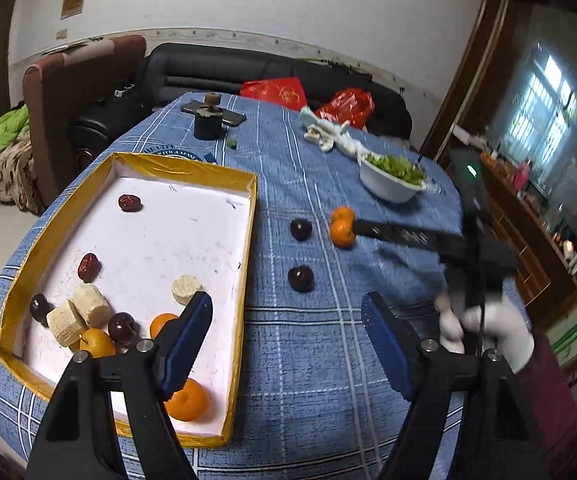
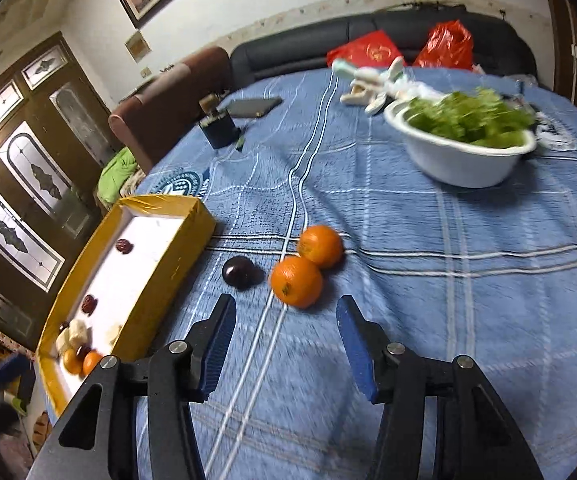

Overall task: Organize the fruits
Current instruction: 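Move both open tools back over the remaining fruit on the table, then grasp a dark plum with the left tool while the right tool grasps a mandarin, then carry the plum and mandarin into the tray and open both tools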

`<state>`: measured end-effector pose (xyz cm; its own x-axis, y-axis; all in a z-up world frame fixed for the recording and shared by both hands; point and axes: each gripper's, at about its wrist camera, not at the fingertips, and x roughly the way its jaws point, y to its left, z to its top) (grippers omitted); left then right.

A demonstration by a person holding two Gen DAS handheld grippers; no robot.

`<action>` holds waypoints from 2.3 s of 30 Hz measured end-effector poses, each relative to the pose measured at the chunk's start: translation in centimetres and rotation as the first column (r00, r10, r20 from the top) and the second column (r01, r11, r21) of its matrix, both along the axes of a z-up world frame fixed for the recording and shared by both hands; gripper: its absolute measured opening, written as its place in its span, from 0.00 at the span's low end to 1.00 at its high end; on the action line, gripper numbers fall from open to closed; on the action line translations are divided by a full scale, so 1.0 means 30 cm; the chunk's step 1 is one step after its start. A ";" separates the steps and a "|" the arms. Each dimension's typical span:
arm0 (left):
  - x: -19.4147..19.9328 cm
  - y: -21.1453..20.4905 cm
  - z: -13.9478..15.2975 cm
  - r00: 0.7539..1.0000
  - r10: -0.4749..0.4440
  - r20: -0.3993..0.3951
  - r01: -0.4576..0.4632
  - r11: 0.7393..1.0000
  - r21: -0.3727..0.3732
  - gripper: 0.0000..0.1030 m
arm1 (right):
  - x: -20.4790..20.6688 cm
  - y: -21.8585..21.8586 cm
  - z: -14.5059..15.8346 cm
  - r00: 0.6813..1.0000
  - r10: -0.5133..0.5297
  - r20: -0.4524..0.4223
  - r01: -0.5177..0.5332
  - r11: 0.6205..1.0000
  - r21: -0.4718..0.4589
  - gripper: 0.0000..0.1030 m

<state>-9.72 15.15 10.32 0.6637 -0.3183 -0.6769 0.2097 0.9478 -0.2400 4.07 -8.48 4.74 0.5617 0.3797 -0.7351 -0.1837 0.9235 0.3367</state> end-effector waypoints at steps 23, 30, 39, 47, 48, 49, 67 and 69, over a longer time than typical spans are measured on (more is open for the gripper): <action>0.047 -0.040 -0.060 0.998 -0.034 -0.048 0.035 0.999 0.022 0.74 | 0.066 0.064 -0.077 0.998 -0.055 -0.019 0.053 0.993 -0.102 0.39; 0.133 -0.186 -0.105 0.992 -0.114 -0.063 0.120 0.987 0.105 0.65 | -0.104 -0.040 0.014 0.997 -0.058 0.053 0.057 0.998 0.012 0.39; 0.334 -0.320 -0.239 0.982 -0.109 -0.154 0.141 0.967 0.212 0.49 | -0.128 -0.141 -0.031 0.996 -0.084 0.019 0.081 0.989 0.125 0.39; 0.378 -0.328 -0.288 0.986 -0.062 -0.158 0.105 0.955 0.276 0.24 | -0.138 -0.133 -0.031 0.998 -0.064 0.027 0.060 0.990 0.130 0.39; 0.377 -0.314 -0.283 0.984 -0.067 -0.166 0.105 0.966 0.238 0.24 | -0.138 -0.135 -0.033 0.998 -0.065 0.026 0.061 0.990 0.130 0.39; 0.371 -0.307 -0.278 0.985 -0.058 -0.162 0.095 0.968 0.233 0.24 | -0.137 -0.136 -0.036 0.998 -0.065 0.026 0.062 0.990 0.128 0.39; 0.117 0.210 -0.078 0.971 0.233 -0.057 -0.235 0.972 -0.029 0.25 | -0.159 -0.051 -0.044 0.998 -0.013 0.061 0.009 0.997 0.078 0.39; 0.099 0.284 -0.088 0.957 0.282 -0.066 -0.285 0.958 -0.036 0.25 | -0.157 -0.020 -0.066 0.999 -0.001 0.033 -0.001 0.998 0.061 0.39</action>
